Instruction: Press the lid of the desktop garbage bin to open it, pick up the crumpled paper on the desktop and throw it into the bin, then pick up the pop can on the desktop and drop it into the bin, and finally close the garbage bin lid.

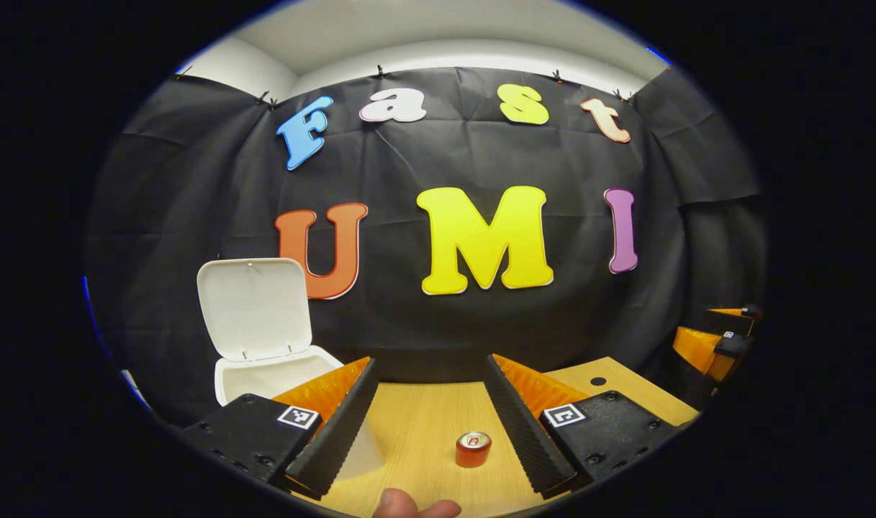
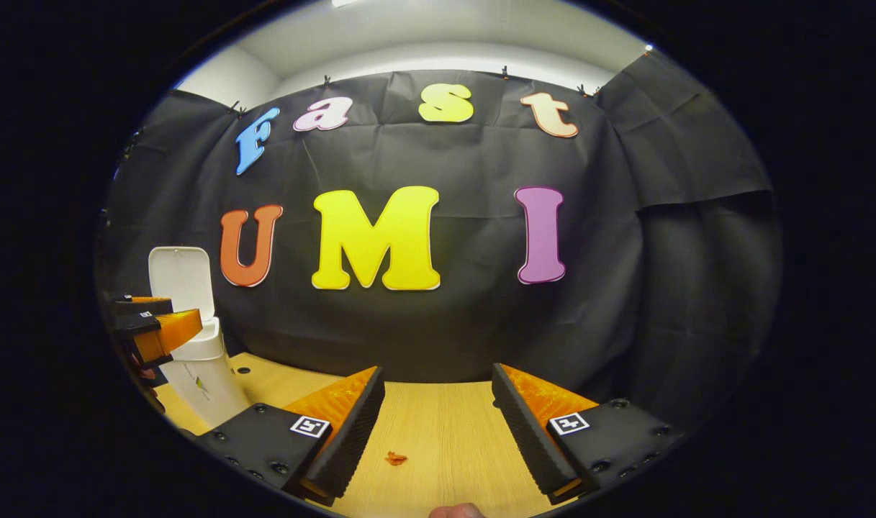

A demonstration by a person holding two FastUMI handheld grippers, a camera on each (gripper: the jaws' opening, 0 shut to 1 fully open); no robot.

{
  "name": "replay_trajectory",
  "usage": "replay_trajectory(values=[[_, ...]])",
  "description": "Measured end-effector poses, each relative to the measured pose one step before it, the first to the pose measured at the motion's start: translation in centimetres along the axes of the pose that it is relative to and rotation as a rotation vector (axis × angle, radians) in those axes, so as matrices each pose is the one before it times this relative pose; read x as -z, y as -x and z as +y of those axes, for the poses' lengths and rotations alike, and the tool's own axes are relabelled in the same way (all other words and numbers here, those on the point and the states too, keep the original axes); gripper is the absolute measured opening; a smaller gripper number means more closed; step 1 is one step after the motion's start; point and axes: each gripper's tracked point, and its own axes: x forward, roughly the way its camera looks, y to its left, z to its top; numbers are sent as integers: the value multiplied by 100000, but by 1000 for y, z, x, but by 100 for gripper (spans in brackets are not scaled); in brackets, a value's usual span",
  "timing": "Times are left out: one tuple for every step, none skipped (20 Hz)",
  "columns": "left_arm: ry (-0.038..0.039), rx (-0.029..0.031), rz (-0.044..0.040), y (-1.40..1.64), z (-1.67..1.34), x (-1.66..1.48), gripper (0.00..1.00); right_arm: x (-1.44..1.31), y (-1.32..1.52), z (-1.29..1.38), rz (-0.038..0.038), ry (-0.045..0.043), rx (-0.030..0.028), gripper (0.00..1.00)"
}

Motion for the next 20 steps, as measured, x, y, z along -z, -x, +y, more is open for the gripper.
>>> replay_trajectory(values=[[269, -69, 1806, 125, 89, 716, 97, 716, -89, 113, 1608, 847, -728, 93], [400, -247, 1585, 240, 124, 635, 97, 823, -8, 411, 1892, 2, -1554, 94], [310, -302, 1300, 220, 58, 567, 97, 828, -187, 305, 2203, 36, -1176, 94], [216, -184, 1426, 277, 60, 525, 97, 986, -281, 155, 2209, 562, -1129, 94], [101, -171, 1764, 222, 100, 698, 97, 971, -346, 304, 2543, 694, -1341, 94], [-120, -255, 1776, 302, 113, 631, 97, 1129, -464, 431, 2719, 512, -1800, 94], [-330, -858, 1264, 284, 264, 531, 98, 1175, -587, 469, 3543, 365, -2916, 94], [-406, -1103, 1351, 216, 344, 534, 97, 1537, -833, 429, 4406, 647, -2449, 94], [228, -1265, 1967, 180, 419, 638, 97, 1136, -845, 264, 3870, 217, -2160, 94], [808, -856, 1544, 197, 229, 518, 98, 956, -996, 182, 3040, -210, -1546, 94], [775, -630, 1122, 271, 162, 315, 98, 770, -879, 120, 2932, 552, -1399, 95], [299, -669, 962, 176, 210, 308, 98, 869, -1037, 307, 2504, 994, -1239, 94], [-323, -861, 1098, 124, 265, 215, 98, 634, -907, 334, 2106, 1110, -1631, 94], [-610, -862, 1032, 99, 283, 315, 98, 693, -913, 377, 2186, 1242, -1546, 94], [-690, -782, 764, 119, 218, 172, 98, 631, -924, 209, 2276, 912, -1619, 94], [-596, -1031, 625, 197, 396, 55, 98, 770, -889, 167, 2511, 857, -1563, 95], [-221, -1229, 580, 162, 361, 81, 98, 518, -975, 31, 2294, 65, -1063, 94], [39, -1032, 618, 92, 359, 176, 98, 461, -1090, 34, 2204, -256, -836, 95], [104, -1125, 723, 100, 382, 158, 98, 392, -966, -92, 2006, -26, -393, 93], [71, -1146, 775, 143, 252, 222, 98, 564, -942, 37, 2071, 354, -682, 93]])
